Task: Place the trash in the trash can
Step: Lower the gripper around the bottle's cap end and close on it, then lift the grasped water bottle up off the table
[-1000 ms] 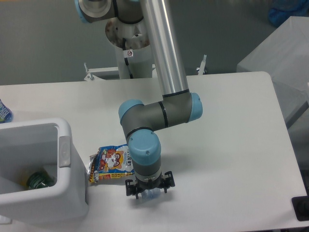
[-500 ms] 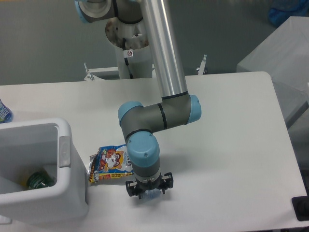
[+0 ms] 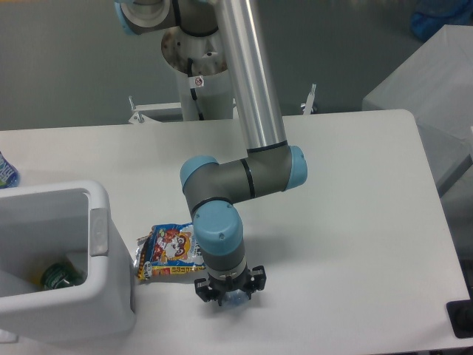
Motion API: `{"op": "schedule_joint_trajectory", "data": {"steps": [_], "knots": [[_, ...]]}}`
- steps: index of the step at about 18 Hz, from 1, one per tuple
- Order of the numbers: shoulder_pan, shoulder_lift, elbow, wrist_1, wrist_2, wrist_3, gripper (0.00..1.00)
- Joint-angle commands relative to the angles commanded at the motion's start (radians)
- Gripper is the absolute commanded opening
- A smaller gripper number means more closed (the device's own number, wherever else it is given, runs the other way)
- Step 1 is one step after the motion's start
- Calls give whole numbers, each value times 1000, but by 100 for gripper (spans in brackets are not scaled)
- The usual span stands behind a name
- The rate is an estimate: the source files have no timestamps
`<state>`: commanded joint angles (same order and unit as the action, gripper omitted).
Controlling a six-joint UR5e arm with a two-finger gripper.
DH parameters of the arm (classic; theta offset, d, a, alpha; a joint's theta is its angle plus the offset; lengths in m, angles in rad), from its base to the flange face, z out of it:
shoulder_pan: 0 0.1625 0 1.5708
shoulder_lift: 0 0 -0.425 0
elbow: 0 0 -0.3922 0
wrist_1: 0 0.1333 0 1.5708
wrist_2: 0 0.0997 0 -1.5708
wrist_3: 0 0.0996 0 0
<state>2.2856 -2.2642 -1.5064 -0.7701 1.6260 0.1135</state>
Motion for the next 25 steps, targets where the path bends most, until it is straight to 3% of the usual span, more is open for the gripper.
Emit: {"op": "schedule_joint_trajectory", "data": {"steps": [4, 8, 10, 13, 15, 18, 25], "knots": [[2, 11, 2, 0, -2, 23, 59], [11, 98, 37, 3, -11, 63, 59], [21, 132, 81, 5, -15, 72, 60], [34, 135, 179, 9, -41, 72, 59], [46, 135, 228, 43, -72, 60, 60], [55, 138, 251, 112, -103, 8, 60], [51, 211, 334, 124, -146, -150, 60]]}}
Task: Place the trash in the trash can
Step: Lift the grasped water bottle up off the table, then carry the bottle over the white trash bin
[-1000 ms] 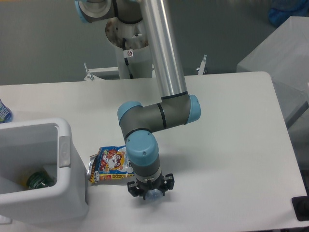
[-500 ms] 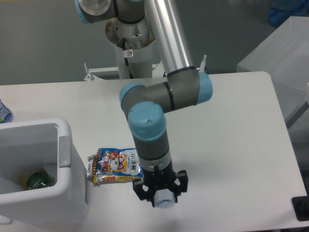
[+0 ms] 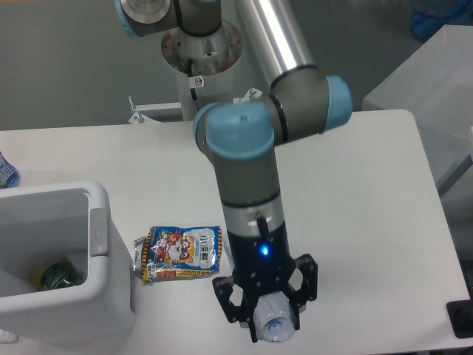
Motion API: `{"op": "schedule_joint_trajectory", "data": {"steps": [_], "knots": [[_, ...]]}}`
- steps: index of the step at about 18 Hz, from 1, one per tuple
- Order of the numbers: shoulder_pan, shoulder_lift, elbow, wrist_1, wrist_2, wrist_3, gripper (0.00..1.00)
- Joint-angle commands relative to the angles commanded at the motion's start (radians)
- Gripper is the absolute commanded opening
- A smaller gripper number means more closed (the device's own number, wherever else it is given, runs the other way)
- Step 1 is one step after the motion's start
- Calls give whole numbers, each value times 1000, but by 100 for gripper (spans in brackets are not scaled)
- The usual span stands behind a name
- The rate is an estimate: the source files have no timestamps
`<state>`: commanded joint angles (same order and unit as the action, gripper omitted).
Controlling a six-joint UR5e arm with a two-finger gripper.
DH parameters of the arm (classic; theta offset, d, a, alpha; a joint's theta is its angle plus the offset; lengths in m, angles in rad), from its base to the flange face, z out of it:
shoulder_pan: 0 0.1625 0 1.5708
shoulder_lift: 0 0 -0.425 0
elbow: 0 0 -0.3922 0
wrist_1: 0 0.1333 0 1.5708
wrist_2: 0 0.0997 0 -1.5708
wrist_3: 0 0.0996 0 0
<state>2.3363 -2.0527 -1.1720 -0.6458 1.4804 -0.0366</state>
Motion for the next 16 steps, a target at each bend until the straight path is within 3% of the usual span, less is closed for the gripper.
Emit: {"op": "schedule_joint_trajectory", "data": {"steps": [8, 16], "knots": [[-60, 141, -11, -2, -15, -98, 60], [-228, 149, -3, 0, -19, -29, 60]]}}
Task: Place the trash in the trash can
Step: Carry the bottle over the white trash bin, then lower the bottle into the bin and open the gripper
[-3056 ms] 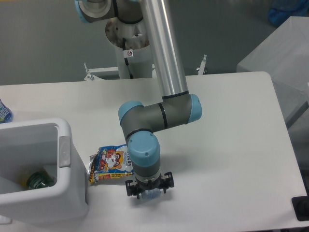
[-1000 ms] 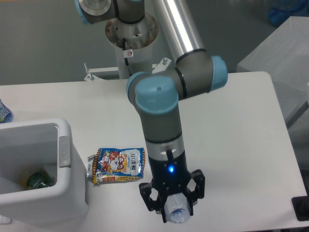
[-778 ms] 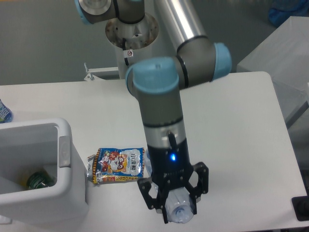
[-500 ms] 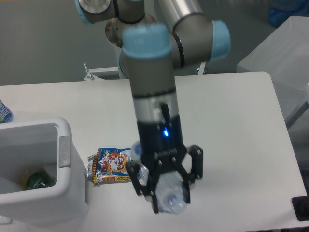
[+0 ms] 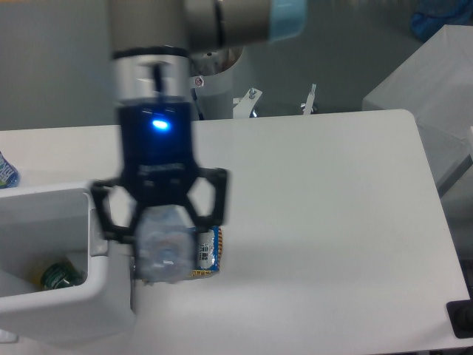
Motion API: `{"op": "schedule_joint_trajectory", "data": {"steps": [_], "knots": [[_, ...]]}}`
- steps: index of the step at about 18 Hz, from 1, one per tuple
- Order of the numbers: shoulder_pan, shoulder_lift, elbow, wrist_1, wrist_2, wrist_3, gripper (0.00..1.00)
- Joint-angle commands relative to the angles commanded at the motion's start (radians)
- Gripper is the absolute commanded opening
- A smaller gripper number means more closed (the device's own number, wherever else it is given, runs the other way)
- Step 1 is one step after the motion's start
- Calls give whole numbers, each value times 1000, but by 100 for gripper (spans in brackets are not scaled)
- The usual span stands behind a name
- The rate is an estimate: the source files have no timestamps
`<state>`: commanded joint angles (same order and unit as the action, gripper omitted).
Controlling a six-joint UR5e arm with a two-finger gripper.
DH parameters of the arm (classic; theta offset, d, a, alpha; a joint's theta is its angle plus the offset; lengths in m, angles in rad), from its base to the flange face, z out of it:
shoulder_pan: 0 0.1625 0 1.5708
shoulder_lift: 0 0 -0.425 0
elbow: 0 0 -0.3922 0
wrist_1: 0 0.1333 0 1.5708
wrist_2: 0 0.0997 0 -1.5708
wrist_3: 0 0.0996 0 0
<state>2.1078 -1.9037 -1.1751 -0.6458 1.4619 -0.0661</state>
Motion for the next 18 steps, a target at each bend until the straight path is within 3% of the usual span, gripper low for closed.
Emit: {"op": "schedule_joint_trajectory", "data": {"steps": [6, 18], "knots": [[-68, -9, 5, 0, 2, 43, 60], [-120, -115, 72, 0, 2, 40, 60]]}}
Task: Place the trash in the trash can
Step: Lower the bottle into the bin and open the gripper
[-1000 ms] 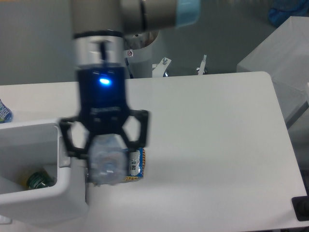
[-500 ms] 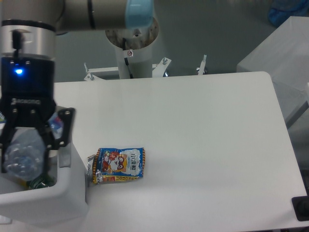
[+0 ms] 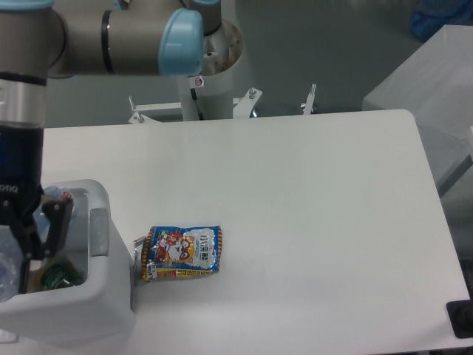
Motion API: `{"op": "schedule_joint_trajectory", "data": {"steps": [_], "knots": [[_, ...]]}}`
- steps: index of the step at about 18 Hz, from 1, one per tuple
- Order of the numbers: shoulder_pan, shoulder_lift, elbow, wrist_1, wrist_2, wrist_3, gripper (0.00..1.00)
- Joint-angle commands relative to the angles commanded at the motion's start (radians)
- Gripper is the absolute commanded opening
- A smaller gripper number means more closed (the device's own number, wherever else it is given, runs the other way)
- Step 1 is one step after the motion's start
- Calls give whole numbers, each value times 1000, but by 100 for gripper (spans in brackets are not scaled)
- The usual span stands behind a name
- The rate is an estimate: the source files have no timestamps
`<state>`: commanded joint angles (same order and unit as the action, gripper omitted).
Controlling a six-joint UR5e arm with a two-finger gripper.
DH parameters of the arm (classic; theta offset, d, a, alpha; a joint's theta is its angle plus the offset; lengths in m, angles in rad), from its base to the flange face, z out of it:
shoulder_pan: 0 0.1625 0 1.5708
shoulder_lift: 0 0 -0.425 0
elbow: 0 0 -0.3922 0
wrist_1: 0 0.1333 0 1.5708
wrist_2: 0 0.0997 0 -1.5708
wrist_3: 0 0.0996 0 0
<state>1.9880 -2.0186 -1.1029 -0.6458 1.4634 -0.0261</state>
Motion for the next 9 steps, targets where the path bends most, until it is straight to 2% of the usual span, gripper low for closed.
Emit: {"op": "schedule_joint_trajectory", "data": {"steps": [2, 5, 7, 9], "knots": [[0, -17, -2, 0, 3, 0, 61], [-2, -26, -8, 0, 6, 2, 69], [-8, -25, -17, 0, 6, 0, 69], [-9, -19, -26, 0, 6, 0, 80]]}}
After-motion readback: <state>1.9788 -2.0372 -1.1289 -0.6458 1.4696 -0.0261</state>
